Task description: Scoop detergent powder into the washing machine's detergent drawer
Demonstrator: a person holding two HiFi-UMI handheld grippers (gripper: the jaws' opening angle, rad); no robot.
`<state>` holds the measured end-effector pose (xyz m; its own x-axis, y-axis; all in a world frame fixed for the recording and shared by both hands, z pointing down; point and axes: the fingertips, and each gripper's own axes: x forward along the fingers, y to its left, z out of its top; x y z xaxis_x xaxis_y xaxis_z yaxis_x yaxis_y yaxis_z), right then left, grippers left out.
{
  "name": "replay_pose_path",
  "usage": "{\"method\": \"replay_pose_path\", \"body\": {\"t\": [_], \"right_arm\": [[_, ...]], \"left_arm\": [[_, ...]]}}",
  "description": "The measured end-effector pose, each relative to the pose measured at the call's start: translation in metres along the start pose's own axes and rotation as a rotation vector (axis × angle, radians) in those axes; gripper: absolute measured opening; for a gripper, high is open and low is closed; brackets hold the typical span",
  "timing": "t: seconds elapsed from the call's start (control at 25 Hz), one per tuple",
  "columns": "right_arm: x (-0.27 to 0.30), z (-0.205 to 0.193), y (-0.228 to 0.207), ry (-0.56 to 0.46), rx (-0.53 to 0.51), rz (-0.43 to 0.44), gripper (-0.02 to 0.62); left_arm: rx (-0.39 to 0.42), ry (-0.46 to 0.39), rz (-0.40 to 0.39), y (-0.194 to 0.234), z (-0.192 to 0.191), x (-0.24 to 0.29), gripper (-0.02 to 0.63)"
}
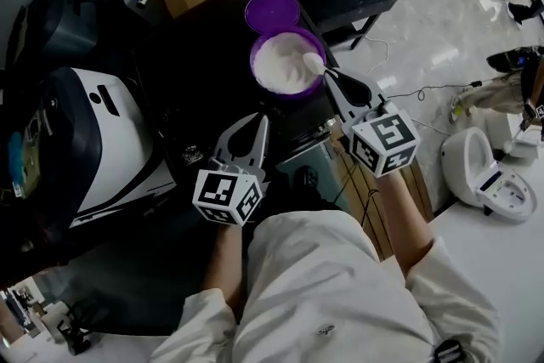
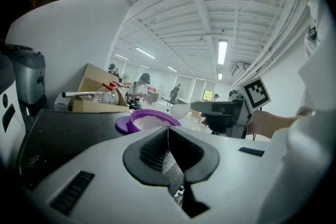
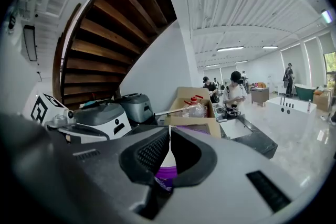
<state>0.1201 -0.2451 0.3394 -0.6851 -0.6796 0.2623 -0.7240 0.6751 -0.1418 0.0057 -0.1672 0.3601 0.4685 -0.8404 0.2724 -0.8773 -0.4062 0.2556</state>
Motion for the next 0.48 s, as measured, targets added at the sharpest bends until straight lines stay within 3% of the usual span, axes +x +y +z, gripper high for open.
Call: {"method": "replay_pose_path", "body": {"t": [0.48], "right_arm": [[0.031,-0.014,-0.011,0.114,-0.105,-0.094,0.014]], "left_arm": [[-0.003,0.038,-0.042,0.029,0.0,0.017,0.02]]}}
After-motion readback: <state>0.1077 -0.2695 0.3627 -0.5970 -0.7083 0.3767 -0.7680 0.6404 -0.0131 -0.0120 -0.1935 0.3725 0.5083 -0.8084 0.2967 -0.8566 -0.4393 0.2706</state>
